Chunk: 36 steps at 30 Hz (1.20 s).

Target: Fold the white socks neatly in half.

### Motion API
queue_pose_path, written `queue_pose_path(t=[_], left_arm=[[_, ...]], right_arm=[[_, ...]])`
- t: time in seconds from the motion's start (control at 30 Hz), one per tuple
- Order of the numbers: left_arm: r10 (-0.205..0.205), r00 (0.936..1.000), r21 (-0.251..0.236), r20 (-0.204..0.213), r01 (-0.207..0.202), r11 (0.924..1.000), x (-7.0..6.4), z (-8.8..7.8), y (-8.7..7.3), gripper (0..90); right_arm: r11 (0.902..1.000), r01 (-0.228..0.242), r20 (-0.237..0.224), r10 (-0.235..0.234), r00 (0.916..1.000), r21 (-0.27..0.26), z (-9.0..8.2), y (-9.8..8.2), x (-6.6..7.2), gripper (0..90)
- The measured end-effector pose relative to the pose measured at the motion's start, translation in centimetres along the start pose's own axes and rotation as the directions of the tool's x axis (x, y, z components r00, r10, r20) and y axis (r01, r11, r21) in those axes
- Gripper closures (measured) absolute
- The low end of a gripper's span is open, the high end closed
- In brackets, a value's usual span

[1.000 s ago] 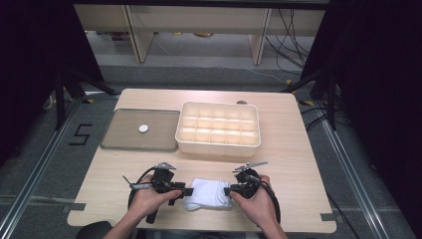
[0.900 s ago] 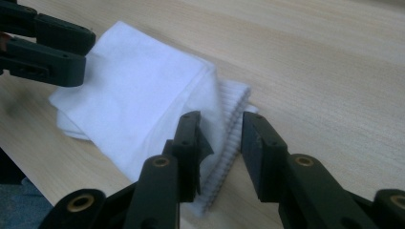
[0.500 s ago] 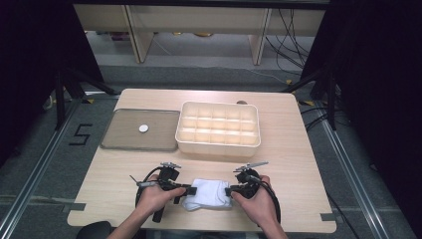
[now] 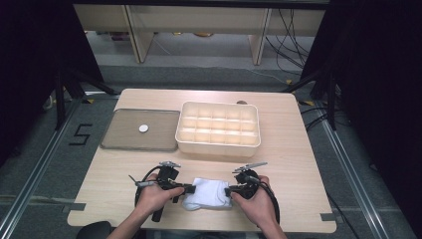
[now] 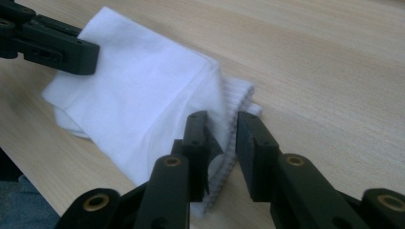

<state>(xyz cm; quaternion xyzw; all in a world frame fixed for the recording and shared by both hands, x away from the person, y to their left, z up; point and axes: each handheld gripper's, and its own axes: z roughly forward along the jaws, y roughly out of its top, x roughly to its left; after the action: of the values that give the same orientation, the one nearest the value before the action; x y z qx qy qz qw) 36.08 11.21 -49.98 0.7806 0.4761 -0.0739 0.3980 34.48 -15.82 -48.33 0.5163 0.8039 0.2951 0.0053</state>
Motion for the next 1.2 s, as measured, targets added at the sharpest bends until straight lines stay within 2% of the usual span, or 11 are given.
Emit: queue_pose_path(t=[0.17, 0.33, 0.4, 0.53, 0.7, 0.77, 0.8, 0.83, 0.87, 1.13, 1.2], left_arm=[[-0.001, 0.9991, -0.008, 0.042, 0.001, 1.0, -0.1, -0.4, 0.3, 83.6], [0.005, 0.9999, 0.003, 0.014, -0.005, 1.0, -0.5, -0.5, 0.5, 83.5], [0.007, 0.9999, 0.005, 0.014, -0.007, 1.0, -0.5, -0.5, 0.5, 83.4], [0.01, 0.9999, 0.006, 0.014, -0.01, 0.9999, -0.5, -0.5, 0.5, 83.4], [0.012, 0.9998, 0.005, 0.017, -0.012, 0.9999, -0.6, -0.5, 0.6, 83.3], [0.013, 0.9997, 0.004, 0.019, -0.013, 0.9999, -0.6, -0.6, 0.6, 83.3], [0.013, 0.9997, 0.001, 0.022, -0.013, 0.9999, -0.6, -0.6, 0.6, 83.3], [0.015, 0.9997, 0.005, 0.017, -0.015, 0.9999, -0.6, -0.6, 0.6, 83.3], [0.023, 0.9996, 0.006, 0.018, -0.023, 0.9997, -0.6, -0.7, 0.6, 83.4], [0.032, 0.9991, -0.012, 0.027, -0.032, 0.9994, -1.0, -1.0, 0.8, 83.6], [0.031, 0.998, -0.024, 0.055, -0.03, 0.9993, -1.1, -1.0, 0.9, 83.7]], right_arm=[[1.0, 0.007, 0.001, -0.007, 1.0, -0.001, 0.1, 0.0, 0.1, 75.5], [0.9998, 0.013, 0.003, -0.013, 0.9999, -0.012, -0.4, 0.2, 0.4, 75.0], [0.9975, 0.041, 0.002, -0.041, 0.9991, -0.057, -1.4, 0.7, 1.1, 78.0], [0.9949, 0.072, -0.005, -0.073, 0.9974, -0.07, -1.8, 1.2, 2.1, 84.6], [0.9941, 0.1, -0.065, -0.103, 0.9926, -0.04, -0.1, 1.3, 3.1, 90.0], [0.995, 0.098, -0.064, -0.099, 0.993, -0.018, 0.1, 1.3, 3.1, 90.0], [0.9987, 0.049, -0.073, -0.048, 0.9962, 0.015, 0.4, 1.2, 3.4, 90.0], [0.9963, 0.085, -0.068, -0.085, 0.994, 0.006, 0.8, 1.2, 3.0, 90.0], [0.997, 0.071, -0.065, -0.069, 0.9955, 0.032, 1.2, 1.0, 3.0, 90.0], [0.9978, 0.052, -0.079, -0.049, 0.9957, 0.041, 2.0, 0.9, 2.9, 90.0], [0.9979, 0.047, -0.086, -0.044, 0.9954, 0.044, 2.1, 0.9, 2.9, 90.0]])
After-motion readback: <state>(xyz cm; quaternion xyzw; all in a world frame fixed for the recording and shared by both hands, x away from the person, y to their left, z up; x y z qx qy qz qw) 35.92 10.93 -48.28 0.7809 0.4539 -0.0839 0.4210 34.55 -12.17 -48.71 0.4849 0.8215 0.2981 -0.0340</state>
